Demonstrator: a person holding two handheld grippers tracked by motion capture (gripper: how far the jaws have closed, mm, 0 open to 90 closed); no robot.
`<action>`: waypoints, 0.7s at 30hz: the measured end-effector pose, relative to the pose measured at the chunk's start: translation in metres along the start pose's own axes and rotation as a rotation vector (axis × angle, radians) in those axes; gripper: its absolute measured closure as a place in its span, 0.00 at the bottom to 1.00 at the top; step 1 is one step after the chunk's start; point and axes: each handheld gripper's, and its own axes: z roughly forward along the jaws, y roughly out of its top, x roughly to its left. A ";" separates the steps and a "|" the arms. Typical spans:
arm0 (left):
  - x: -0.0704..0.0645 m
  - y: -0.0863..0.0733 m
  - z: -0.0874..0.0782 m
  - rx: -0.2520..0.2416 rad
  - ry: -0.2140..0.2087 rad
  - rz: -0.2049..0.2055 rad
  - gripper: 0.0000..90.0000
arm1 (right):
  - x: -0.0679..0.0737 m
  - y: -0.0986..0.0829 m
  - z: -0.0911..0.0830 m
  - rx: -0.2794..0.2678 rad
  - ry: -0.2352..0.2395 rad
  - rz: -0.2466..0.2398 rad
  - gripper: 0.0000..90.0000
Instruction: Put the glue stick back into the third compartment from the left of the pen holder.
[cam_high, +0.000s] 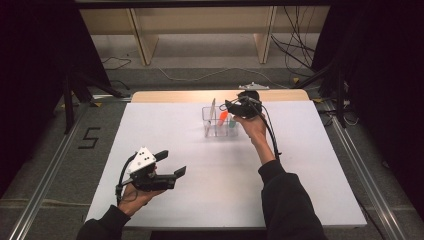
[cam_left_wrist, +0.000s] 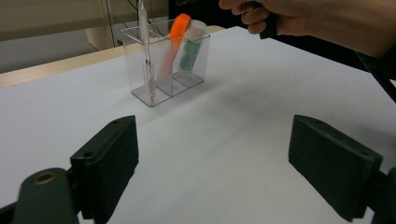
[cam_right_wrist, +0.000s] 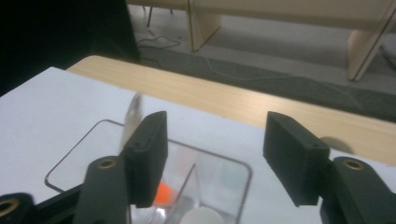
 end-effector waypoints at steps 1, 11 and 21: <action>0.000 0.000 0.000 -0.001 0.000 0.001 0.17 | -0.001 0.002 -0.004 -0.007 -0.006 -0.007 0.43; -0.001 0.000 0.001 0.002 0.002 0.000 0.17 | -0.005 0.011 -0.041 -0.018 0.046 -0.013 0.36; 0.000 -0.001 0.001 0.002 0.002 -0.001 0.17 | 0.016 0.006 -0.075 -0.010 0.147 -0.095 0.35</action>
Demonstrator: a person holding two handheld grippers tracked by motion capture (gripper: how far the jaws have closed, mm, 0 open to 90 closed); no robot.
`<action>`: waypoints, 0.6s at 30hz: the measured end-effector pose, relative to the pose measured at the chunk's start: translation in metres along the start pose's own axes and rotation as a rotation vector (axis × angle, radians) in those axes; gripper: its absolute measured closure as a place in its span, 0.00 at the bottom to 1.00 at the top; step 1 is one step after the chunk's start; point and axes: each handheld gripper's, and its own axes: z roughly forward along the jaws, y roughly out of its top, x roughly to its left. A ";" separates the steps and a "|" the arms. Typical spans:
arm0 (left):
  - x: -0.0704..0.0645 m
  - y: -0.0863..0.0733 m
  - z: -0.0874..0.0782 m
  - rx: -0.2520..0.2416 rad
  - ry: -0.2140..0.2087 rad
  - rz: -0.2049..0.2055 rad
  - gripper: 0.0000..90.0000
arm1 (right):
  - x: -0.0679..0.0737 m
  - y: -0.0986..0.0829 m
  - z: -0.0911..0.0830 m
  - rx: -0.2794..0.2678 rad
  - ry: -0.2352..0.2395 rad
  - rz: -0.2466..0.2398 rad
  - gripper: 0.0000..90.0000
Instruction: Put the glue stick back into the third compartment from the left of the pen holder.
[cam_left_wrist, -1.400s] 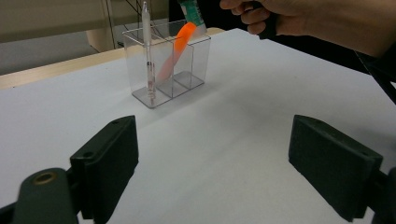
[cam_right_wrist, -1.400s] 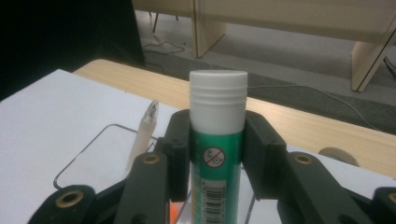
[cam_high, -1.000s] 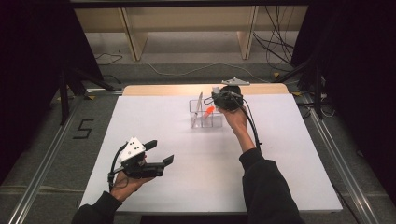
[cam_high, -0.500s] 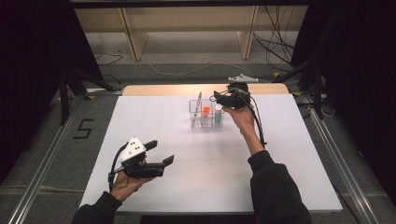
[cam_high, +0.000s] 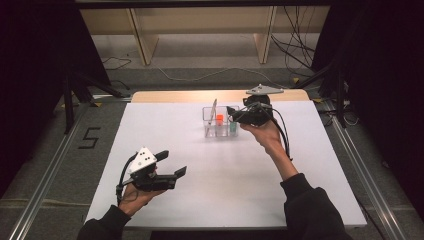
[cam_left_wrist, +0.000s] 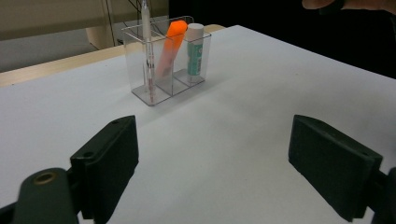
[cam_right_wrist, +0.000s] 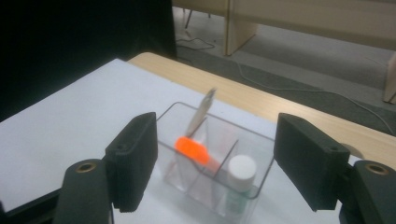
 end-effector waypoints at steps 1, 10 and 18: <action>0.000 0.000 0.000 -0.001 0.000 0.000 0.17 | 0.003 -0.001 -0.003 0.001 0.010 -0.003 0.34; 0.001 0.000 0.000 0.000 -0.001 -0.003 0.17 | 0.021 -0.021 -0.025 -0.009 0.084 -0.036 0.33; 0.001 0.000 0.000 0.003 -0.006 -0.007 0.17 | 0.025 -0.039 -0.042 -0.026 0.135 -0.014 0.33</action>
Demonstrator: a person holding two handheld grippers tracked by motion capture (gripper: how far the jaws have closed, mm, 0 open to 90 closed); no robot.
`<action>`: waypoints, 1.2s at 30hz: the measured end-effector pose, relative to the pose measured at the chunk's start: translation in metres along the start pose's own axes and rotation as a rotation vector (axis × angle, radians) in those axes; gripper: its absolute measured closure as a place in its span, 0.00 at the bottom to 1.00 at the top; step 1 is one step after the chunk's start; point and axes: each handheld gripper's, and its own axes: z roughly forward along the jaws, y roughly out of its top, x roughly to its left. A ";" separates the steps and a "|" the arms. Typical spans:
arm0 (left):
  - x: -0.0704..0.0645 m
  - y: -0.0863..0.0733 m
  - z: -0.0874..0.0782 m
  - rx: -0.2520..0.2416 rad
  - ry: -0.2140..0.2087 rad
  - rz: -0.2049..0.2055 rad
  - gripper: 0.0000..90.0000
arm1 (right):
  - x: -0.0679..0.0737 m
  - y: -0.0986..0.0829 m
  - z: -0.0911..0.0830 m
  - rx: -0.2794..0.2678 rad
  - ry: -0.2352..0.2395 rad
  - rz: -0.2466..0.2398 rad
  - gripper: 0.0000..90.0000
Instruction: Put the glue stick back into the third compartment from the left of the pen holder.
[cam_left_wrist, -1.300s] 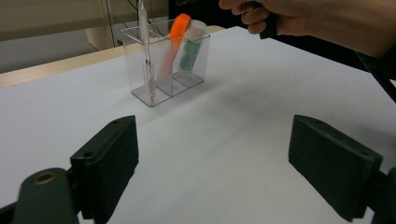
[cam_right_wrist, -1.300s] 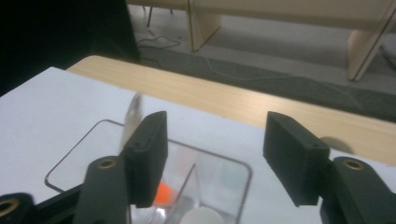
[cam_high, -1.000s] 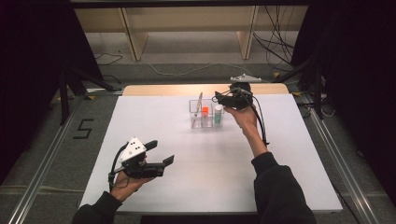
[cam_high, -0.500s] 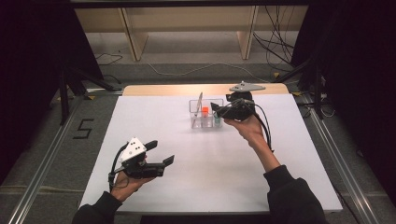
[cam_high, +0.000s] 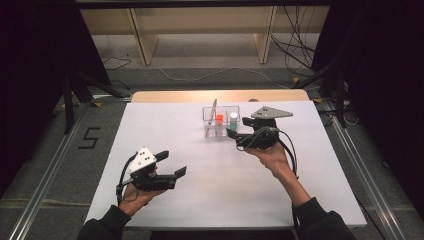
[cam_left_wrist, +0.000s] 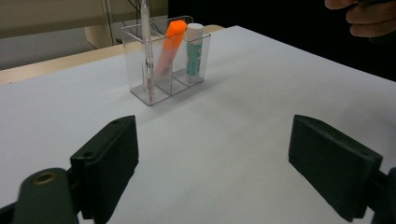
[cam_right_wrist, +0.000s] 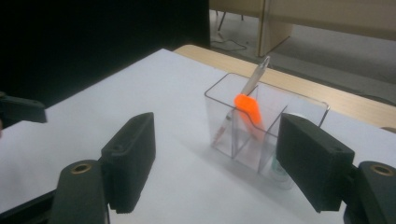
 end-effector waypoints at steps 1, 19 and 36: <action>0.000 0.000 0.000 0.000 -0.001 -0.002 0.17 | 0.001 -0.002 -0.003 0.000 0.009 0.014 0.32; 0.000 0.000 0.000 0.003 -0.011 -0.013 0.17 | 0.008 -0.042 -0.030 -0.040 0.075 0.012 0.31; -0.001 0.000 -0.001 0.005 -0.035 -0.028 0.17 | 0.012 -0.068 -0.054 -0.065 0.079 0.001 0.28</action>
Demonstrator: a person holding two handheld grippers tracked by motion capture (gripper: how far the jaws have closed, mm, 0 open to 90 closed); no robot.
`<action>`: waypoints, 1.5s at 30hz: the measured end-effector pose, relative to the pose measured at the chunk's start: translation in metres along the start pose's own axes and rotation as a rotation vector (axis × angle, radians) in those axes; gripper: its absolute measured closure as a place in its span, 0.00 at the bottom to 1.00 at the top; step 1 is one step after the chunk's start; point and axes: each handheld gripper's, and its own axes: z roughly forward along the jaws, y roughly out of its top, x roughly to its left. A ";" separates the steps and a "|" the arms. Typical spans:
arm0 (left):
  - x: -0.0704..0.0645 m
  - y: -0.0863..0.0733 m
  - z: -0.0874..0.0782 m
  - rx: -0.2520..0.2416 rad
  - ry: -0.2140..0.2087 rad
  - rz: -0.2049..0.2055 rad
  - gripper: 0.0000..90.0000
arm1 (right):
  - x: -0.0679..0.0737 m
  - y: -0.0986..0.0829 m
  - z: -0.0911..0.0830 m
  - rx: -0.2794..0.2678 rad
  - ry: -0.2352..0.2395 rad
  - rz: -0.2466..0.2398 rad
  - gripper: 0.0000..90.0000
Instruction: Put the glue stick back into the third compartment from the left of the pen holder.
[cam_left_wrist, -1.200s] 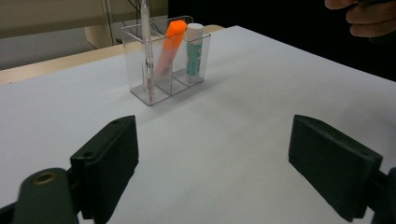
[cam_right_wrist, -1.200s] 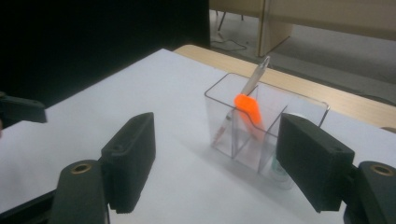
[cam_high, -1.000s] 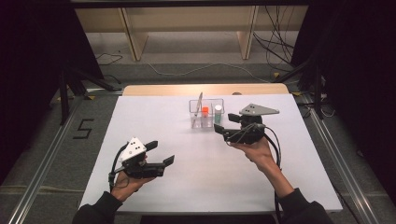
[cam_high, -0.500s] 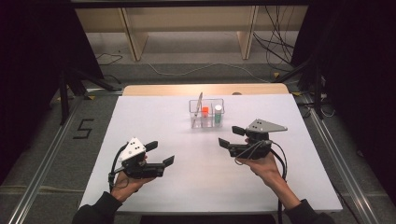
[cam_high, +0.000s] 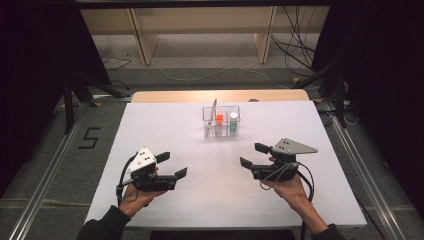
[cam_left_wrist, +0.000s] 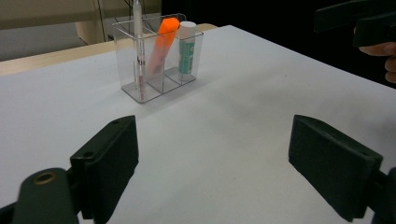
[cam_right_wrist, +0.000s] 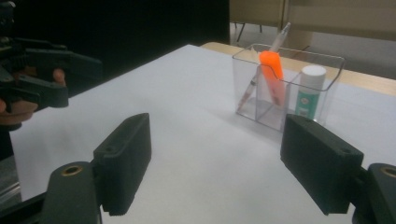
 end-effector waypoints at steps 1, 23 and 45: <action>0.000 0.000 0.000 0.000 -0.001 -0.003 0.17 | 0.000 -0.001 -0.002 -0.003 -0.002 -0.006 0.28; -0.009 -0.001 0.002 0.017 -0.031 -0.013 0.17 | -0.002 -0.030 -0.025 -0.018 -0.017 0.008 0.27; -0.011 -0.003 0.001 0.025 -0.043 -0.028 0.17 | -0.003 -0.046 -0.037 -0.009 -0.027 0.037 0.26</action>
